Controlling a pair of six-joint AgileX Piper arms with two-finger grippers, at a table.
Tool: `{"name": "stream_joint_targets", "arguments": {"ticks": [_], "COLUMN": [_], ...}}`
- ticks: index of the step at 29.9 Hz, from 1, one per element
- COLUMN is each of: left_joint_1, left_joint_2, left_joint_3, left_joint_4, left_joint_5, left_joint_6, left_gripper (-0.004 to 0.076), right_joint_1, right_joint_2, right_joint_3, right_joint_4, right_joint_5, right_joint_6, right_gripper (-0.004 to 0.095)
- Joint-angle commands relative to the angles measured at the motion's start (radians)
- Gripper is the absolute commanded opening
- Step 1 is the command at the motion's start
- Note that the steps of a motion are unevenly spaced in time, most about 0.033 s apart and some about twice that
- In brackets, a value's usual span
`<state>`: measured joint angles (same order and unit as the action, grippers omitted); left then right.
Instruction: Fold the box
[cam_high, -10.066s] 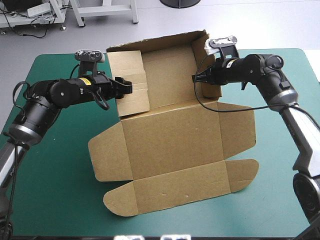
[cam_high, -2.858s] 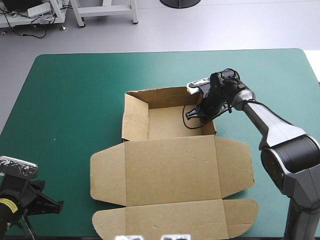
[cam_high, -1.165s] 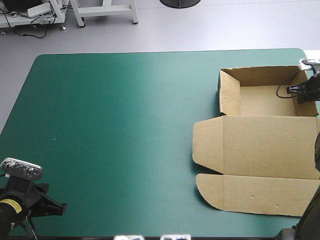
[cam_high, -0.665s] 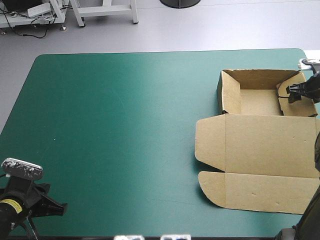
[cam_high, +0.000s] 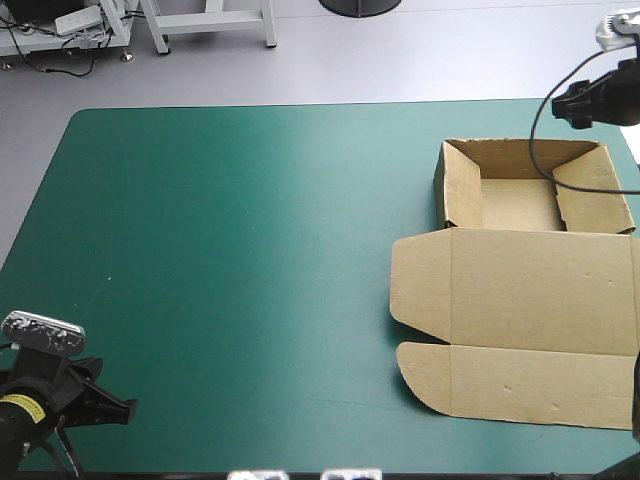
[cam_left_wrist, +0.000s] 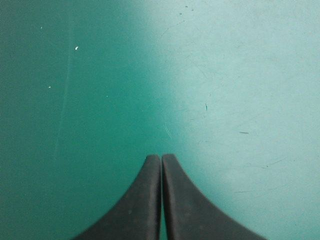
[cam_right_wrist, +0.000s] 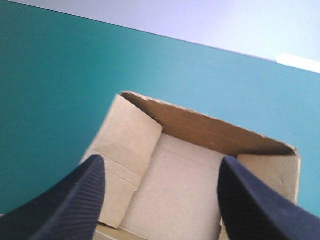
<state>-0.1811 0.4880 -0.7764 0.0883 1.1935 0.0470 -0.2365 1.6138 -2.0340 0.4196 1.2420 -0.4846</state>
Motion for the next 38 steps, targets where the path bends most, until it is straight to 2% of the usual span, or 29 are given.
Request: {"name": "stream_joint_targets", "arguments": {"ticks": [1,5,6,10,14,17,23,29,34,38], "left_joint_1": [-0.003,-0.003,-0.003,-0.003,-0.003,-0.003,-0.003,-0.003,-0.003,-0.003], "left_joint_2": [0.008,0.008,0.008,0.008,0.008,0.008,0.008,0.008,0.010,0.012], "left_joint_3": [-0.023,-0.023,-0.023,-0.023,-0.023,-0.023,-0.023,-0.023,-0.023,-0.023], "left_joint_4": [0.001,-0.002,-0.003,-0.026,-0.049,-0.057,-0.059,-0.088,-0.114,-0.112], "left_joint_5": [-0.064,-0.069,-0.069,-0.073,-0.090,-0.107,-0.109,-0.132,-0.160,-0.172], "left_joint_6": [-0.007,-0.007,-0.007,-0.007,-0.007,-0.007,-0.007,-0.007,-0.007,-0.007], "left_gripper": [-0.0006,-0.0006,-0.0006,-0.0006,-0.0006,-0.0006,-0.0006,-0.0006,-0.0006,-0.0006], "right_joint_1": [0.135,0.304,0.345,0.438,0.444,0.444,0.444,0.444,0.444,0.444], "right_joint_2": [-0.132,-0.209,-0.223,-0.260,-0.312,-0.377,-0.554,-0.734,-0.893,-0.944], "right_joint_3": [-0.022,-0.022,-0.022,-0.022,0.057,0.208,0.641,0.992,1.182,1.249], "right_joint_4": [-0.042,-0.115,-0.140,-0.234,-0.270,-0.270,-0.270,-0.400,-0.431,-0.452], "right_joint_5": [0.007,0.007,0.007,0.007,0.007,0.007,0.007,-0.052,-0.165,-0.110], "right_joint_6": [-0.010,-0.004,0.002,0.129,0.218,0.220,0.228,0.375,0.468,0.475], "right_gripper": [0.0377,0.0011,-0.0020,-0.0024,-0.0024,-0.0024,-0.0023,-0.0023,-0.0023,-0.0024]}}
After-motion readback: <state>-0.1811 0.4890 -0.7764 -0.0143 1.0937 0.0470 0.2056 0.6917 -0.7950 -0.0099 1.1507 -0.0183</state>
